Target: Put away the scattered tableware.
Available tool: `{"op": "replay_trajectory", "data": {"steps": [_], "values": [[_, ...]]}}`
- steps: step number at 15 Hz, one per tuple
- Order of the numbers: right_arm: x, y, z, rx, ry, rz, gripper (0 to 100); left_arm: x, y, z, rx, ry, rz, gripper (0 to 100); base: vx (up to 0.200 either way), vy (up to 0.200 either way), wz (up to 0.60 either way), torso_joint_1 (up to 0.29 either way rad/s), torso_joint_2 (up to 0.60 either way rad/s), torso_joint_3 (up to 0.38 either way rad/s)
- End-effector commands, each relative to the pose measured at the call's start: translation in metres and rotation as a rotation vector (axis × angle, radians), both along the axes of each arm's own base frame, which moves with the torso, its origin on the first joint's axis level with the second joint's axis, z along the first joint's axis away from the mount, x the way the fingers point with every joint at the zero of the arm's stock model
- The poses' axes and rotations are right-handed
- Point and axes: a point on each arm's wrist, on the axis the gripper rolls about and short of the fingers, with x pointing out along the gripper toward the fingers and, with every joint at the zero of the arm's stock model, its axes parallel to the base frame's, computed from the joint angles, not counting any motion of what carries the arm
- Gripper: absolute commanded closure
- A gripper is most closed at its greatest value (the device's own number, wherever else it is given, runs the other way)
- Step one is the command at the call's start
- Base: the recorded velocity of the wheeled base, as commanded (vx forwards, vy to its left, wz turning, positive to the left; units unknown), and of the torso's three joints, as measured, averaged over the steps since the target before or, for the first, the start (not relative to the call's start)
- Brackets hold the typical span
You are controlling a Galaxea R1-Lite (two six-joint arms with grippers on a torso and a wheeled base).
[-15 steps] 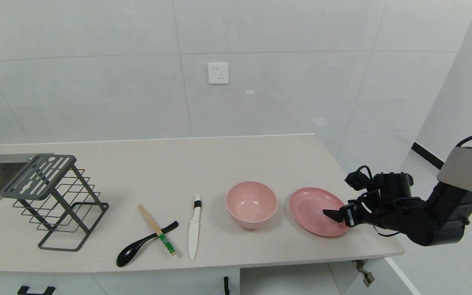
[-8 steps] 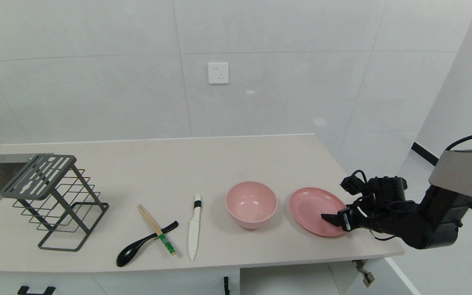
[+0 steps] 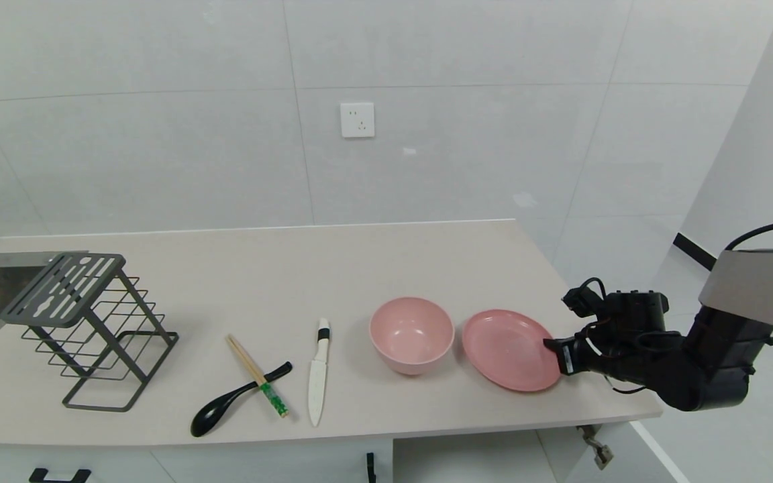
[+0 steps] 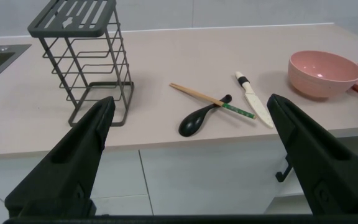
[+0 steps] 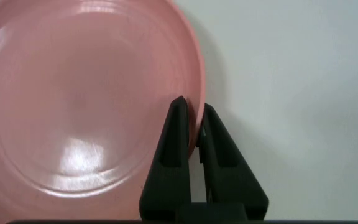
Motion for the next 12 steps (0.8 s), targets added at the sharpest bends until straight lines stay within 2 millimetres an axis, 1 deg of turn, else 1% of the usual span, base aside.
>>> {"op": "replay_trajectory", "data": {"steps": [1,2,3,5,6,8,11,12], "values": [[0.004,-0.002,0.018,0.034,-0.092,-0.024,100,0.0,0.0,0.0,0.0,0.001,0.0,0,0.0,0.0,0.0,0.0,0.0,0.0],[0.004,0.001,0.028,0.079,-0.146,-0.043,100,0.0,0.0,0.0,0.0,0.001,0.0,0,0.0,0.0,0.0,0.0,0.0,0.0],[-0.004,0.005,0.042,0.128,-0.234,-0.048,100,0.0,0.0,0.0,0.0,0.001,0.0,0,0.0,0.0,0.0,0.0,0.0,0.0],[-0.012,0.006,0.048,0.151,-0.309,-0.046,100,0.0,0.0,0.0,0.0,0.001,0.0,0,0.0,0.0,0.0,0.0,0.0,0.0],[-0.014,0.005,0.049,0.158,-0.317,-0.049,100,0.0,0.0,0.0,0.0,0.001,0.0,0,0.0,0.0,0.0,0.0,0.0,0.0],[-0.022,0.005,0.055,0.21,-0.391,-0.066,100,0.0,0.0,0.0,0.0,0.001,0.003,0,0.0,0.0,0.0,0.0,0.0,0.0],[-0.026,0.005,0.056,0.231,-0.384,-0.084,100,0.0,0.0,0.0,-0.005,0.001,0.005,0,0.0,0.0,0.0,0.0,0.0,0.0],[-0.029,0.005,0.064,0.234,-0.401,-0.08,100,0.0,0.0,0.0,-0.006,0.001,0.005,0,0.0,0.0,0.0,0.0,0.0,0.0]]}}
